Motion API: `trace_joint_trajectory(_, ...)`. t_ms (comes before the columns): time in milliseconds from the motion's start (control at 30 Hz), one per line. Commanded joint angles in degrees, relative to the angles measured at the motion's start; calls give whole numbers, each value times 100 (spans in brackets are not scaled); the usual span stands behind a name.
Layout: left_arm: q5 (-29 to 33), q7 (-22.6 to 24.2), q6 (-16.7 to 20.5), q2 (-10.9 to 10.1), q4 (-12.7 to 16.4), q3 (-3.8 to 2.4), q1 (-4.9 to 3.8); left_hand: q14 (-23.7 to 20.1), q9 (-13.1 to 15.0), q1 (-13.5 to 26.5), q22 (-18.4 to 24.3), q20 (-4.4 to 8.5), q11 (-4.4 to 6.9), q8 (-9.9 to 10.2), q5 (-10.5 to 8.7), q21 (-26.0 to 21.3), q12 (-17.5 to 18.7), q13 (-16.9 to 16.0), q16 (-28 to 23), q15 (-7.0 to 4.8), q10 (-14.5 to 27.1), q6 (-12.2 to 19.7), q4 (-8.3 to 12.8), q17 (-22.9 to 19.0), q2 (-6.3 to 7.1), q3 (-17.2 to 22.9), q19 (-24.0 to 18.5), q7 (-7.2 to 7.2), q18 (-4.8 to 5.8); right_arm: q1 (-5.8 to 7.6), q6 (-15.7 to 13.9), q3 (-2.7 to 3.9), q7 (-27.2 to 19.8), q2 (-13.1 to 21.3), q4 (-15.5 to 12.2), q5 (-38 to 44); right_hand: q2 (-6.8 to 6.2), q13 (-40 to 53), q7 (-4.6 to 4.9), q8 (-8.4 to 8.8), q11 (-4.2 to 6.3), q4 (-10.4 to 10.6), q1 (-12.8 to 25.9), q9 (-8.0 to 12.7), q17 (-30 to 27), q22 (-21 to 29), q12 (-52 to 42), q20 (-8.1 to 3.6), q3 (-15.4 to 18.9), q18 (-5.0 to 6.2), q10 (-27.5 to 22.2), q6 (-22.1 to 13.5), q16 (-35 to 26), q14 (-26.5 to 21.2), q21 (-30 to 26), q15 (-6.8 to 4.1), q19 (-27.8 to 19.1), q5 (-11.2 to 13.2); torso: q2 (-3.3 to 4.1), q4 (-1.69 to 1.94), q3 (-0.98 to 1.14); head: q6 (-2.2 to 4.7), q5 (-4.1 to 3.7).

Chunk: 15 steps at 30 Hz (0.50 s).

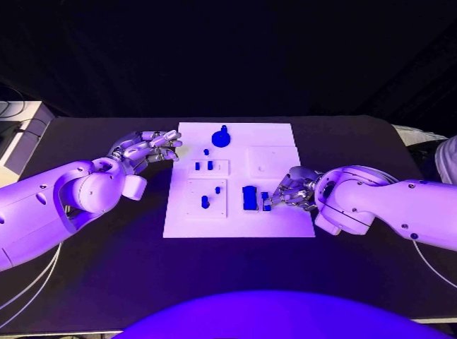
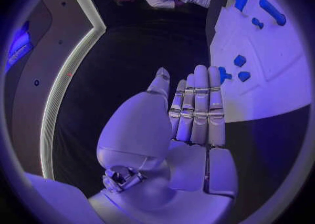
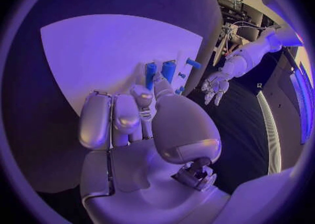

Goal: Assemble the parts on the task board

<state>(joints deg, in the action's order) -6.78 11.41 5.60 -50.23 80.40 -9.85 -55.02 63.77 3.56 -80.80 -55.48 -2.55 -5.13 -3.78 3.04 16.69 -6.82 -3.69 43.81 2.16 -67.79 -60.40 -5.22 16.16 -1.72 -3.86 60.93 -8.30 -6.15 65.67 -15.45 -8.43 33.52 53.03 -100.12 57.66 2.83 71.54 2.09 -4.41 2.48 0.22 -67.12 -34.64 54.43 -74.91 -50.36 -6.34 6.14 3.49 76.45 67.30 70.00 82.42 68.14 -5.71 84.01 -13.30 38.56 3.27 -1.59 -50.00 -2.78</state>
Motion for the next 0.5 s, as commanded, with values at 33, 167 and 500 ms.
trace_joint_trajectory(33, -26, 19, -101, 14, 7, -3, 7, -10, 9, 14, -8, 8, -27, -6, -5, -34, 28, -3, -35, -6, -1, 30, 1, 8, -52, -44, 37, 20, 100, -16, 103, -5, -171, 19, -31, -62, -24, -4, 22, -12, -25, 22, 95, 5, 6, -945, -39, -2, 55, -43, 12, 38, -5, 0, -15, 10, 198, 33, 2, 2, 3, 0, -5)
trace_joint_trajectory(167, -28, 11, -103, 15, 5, -3, 10, -9, 8, 19, -8, 8, -27, -6, -4, -34, 28, -3, -35, -6, 0, 29, -4, 8, -55, -46, 38, 20, 99, -21, 89, -5, -193, 40, -36, -84, -33, -3, 20, -15, -24, 52, 134, 5, 8, -945, -42, -1, 69, -43, 15, 42, -4, 0, -13, 9, 200, 50, 2, 1, -1, 0, -3)
trace_joint_trajectory(500, -37, -1, -105, 18, 7, -3, 14, -9, 8, 19, -8, 8, -27, -6, -4, -34, 28, -3, -35, -6, 0, 29, -4, 8, -55, -46, 38, 20, 99, -35, 67, -5, -195, 7, 70, -113, 375, 0, -30, -6, 10, -210, -328, 20, -2, -944, -45, -19, -457, -47, 16, 29, -16, -4, -16, -20, 195, 495, 1, 12, -5, 0, -3)
